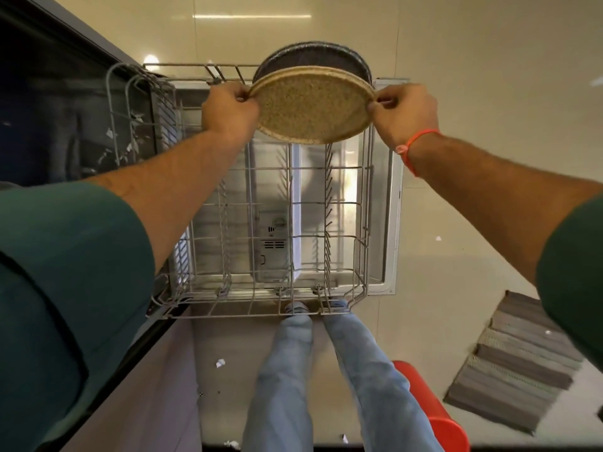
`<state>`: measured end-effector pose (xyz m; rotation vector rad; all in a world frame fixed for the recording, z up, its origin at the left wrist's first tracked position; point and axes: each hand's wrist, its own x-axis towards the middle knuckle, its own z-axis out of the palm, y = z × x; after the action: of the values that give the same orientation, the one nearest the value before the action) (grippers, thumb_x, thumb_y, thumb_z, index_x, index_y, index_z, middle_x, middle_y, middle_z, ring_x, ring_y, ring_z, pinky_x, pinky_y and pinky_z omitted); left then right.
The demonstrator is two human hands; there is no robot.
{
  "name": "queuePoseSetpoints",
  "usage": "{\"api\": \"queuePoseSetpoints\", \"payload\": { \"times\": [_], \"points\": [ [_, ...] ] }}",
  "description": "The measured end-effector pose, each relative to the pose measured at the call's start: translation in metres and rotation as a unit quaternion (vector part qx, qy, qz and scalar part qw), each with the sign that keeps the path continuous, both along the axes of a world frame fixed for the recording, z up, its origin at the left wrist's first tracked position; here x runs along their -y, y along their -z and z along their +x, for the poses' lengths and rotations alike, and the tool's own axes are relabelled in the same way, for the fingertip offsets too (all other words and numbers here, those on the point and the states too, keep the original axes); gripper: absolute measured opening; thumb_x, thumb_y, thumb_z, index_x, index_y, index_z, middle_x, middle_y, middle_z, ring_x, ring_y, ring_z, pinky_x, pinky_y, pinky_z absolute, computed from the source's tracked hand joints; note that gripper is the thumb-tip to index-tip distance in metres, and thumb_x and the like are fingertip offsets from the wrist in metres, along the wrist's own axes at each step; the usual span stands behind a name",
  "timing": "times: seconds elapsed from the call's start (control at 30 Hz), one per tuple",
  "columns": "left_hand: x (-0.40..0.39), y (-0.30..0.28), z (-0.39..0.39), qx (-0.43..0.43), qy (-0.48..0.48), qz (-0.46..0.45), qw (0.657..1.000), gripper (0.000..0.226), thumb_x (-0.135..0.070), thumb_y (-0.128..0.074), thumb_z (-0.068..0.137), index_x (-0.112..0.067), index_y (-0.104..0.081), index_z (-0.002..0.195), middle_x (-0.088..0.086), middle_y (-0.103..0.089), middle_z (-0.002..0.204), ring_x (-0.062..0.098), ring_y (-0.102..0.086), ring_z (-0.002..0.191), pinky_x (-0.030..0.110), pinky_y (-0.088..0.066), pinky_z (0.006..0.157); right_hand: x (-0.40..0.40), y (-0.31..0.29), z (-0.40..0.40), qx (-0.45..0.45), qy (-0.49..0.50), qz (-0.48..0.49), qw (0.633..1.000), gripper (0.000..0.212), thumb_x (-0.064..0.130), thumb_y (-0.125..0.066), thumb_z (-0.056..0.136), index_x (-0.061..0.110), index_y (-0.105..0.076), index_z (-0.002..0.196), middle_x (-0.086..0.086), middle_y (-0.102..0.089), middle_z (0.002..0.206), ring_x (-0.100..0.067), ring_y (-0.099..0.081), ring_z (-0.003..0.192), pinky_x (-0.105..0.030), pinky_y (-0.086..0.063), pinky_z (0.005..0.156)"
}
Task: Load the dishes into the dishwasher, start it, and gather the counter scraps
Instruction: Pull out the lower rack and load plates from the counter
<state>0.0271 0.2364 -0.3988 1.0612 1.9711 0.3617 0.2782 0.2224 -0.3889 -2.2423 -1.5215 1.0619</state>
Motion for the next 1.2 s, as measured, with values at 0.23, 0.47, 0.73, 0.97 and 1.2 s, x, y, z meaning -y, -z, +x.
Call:
{"api": "queuePoseSetpoints", "payload": {
  "times": [0.23, 0.47, 0.73, 0.97, 1.2],
  "points": [
    [0.002, 0.003, 0.003, 0.043, -0.016, 0.051, 0.998, 0.017, -0.029, -0.066, 0.089, -0.025, -0.075, 0.102, -0.006, -0.074, 0.094, 0.011, -0.07, 0.091, 0.036, -0.059, 0.088, 0.002, 0.007, 0.004, -0.018, 0.046, 0.028, 0.998, 0.021, 0.025, -0.066, 0.094, 0.018, -0.076, 0.111, 0.006, -0.072, 0.098, -0.003, -0.064, 0.087, -0.016, -0.053, 0.087],
    [-0.003, -0.001, 0.002, 0.041, -0.021, 0.095, 0.994, 0.012, -0.026, -0.065, 0.095, -0.024, -0.071, 0.105, -0.008, -0.073, 0.095, 0.008, -0.07, 0.092, 0.031, -0.058, 0.087, -0.009, 0.004, 0.002, -0.026, 0.057, 0.046, 0.997, 0.018, 0.028, -0.066, 0.093, 0.021, -0.077, 0.106, 0.007, -0.073, 0.093, -0.001, -0.067, 0.084, -0.013, -0.054, 0.079],
    [0.015, 0.011, -0.008, 0.043, -0.017, 0.052, 0.998, 0.004, -0.025, -0.067, 0.093, -0.022, -0.067, 0.095, -0.007, -0.067, 0.086, 0.01, -0.066, 0.085, 0.027, -0.057, 0.076, 0.004, 0.008, -0.006, -0.017, 0.026, 0.021, 0.999, 0.015, 0.023, -0.069, 0.091, 0.018, -0.076, 0.104, 0.003, -0.073, 0.095, -0.007, -0.068, 0.087, -0.02, -0.057, 0.083],
    [0.032, 0.027, -0.001, 0.074, 0.036, -0.01, 0.997, 0.014, -0.026, -0.062, 0.097, -0.019, -0.071, 0.105, -0.005, -0.066, 0.089, 0.011, -0.06, 0.084, 0.033, -0.054, 0.081, 0.021, 0.023, -0.002, 0.014, 0.027, -0.002, 1.0, 0.019, 0.022, -0.07, 0.091, 0.018, -0.075, 0.109, 0.004, -0.073, 0.099, -0.006, -0.065, 0.09, -0.017, -0.052, 0.085],
    [0.038, 0.022, 0.009, 0.099, 0.023, -0.045, 0.994, 0.029, -0.033, -0.051, 0.104, -0.018, -0.066, 0.124, -0.001, -0.066, 0.116, 0.017, -0.061, 0.112, 0.03, -0.049, 0.097, 0.024, 0.022, -0.011, 0.002, 0.002, -0.028, 1.0, 0.026, 0.025, -0.064, 0.096, 0.017, -0.071, 0.12, -0.001, -0.071, 0.114, -0.013, -0.065, 0.105, -0.024, -0.05, 0.098]
  ]
}}
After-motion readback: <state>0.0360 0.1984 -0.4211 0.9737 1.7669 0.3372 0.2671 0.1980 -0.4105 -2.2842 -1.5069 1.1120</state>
